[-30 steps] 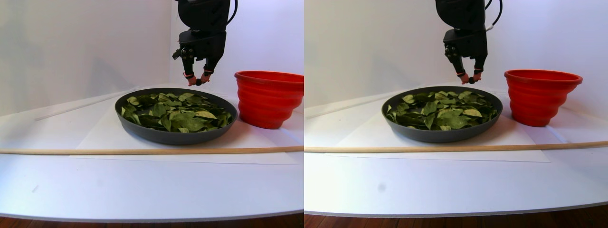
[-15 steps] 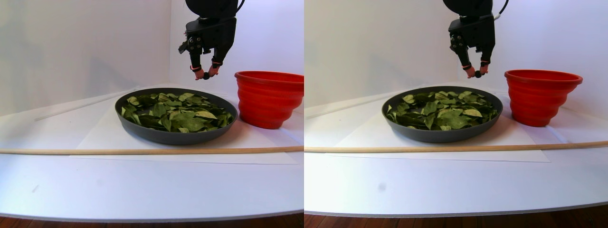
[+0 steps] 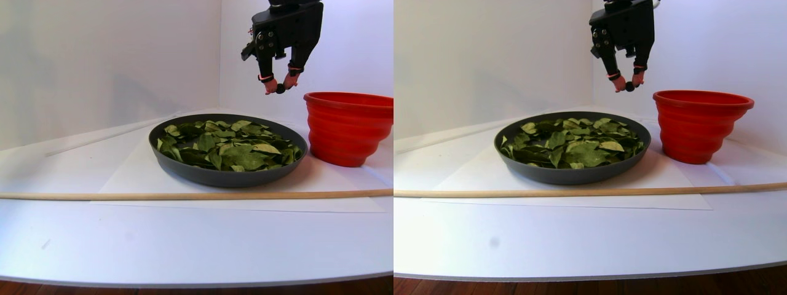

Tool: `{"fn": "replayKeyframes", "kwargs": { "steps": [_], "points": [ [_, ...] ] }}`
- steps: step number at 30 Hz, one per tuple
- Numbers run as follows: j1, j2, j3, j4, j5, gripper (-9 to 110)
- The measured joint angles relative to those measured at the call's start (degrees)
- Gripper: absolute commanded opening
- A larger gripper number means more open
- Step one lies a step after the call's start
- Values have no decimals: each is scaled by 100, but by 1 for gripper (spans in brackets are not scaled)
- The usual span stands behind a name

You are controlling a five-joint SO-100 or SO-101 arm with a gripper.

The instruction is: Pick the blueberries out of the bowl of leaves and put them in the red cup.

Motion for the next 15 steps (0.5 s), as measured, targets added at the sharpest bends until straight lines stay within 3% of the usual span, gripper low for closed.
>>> {"fn": "replayKeyframes", "kwargs": {
  "steps": [15],
  "points": [
    [413,369,114,264,-123,9]
  ]
}}
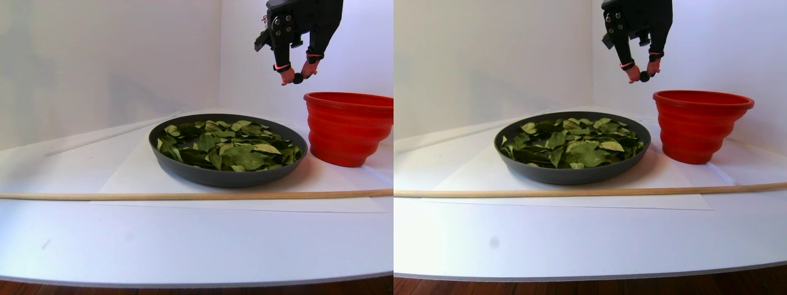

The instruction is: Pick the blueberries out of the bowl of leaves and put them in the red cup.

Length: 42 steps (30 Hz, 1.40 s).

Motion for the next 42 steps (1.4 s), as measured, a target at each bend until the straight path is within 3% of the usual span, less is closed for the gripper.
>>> {"fn": "replayKeyframes", "kwargs": {
  "steps": [42],
  "points": [
    [1011,0,-88,18,-18,9]
  ]
}}
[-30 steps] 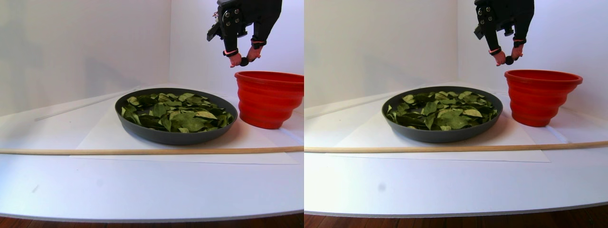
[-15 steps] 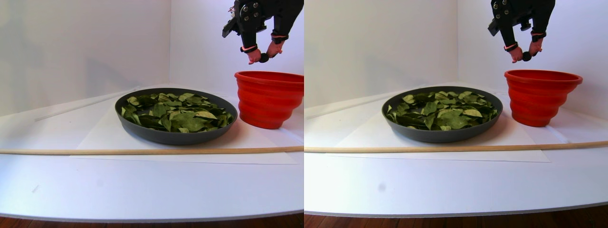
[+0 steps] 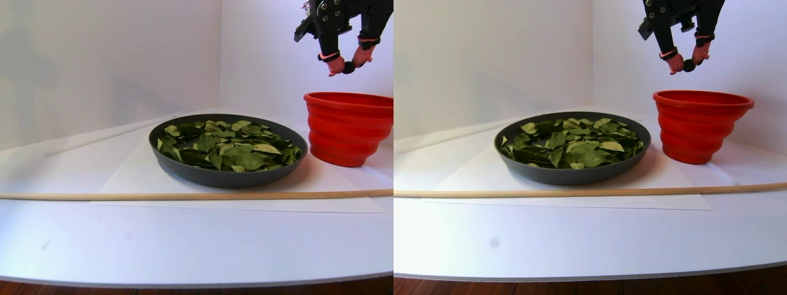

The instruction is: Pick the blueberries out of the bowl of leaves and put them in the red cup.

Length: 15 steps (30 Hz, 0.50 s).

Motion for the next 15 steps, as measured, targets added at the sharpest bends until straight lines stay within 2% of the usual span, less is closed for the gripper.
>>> {"fn": "replayKeyframes", "kwargs": {
  "steps": [15],
  "points": [
    [70,-571,-325,-439,-9,9]
  ]
}}
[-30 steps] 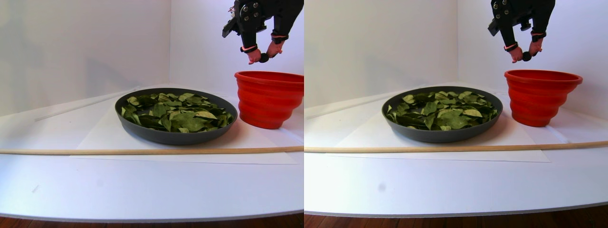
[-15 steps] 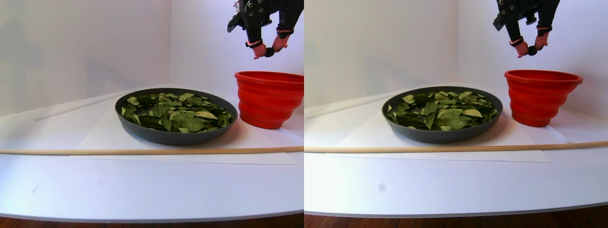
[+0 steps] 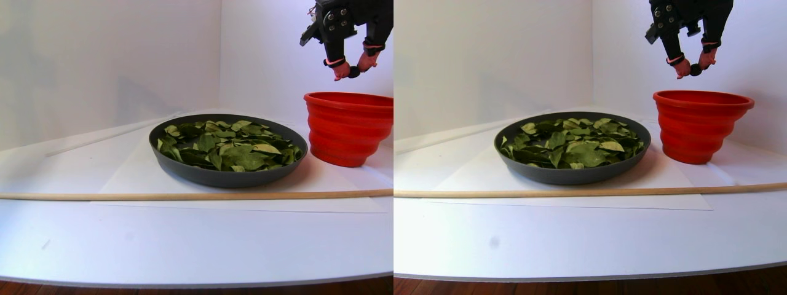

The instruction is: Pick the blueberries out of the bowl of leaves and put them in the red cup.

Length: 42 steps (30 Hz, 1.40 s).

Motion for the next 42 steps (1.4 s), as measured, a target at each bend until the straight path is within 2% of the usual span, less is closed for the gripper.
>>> {"fn": "replayKeyframes", "kwargs": {
  "steps": [6,12,42],
  "points": [
    [0,-105,-79,0,53,10],
    [0,-105,-79,0,53,16],
    [0,-44,44,88,97,15]
  ]
}}
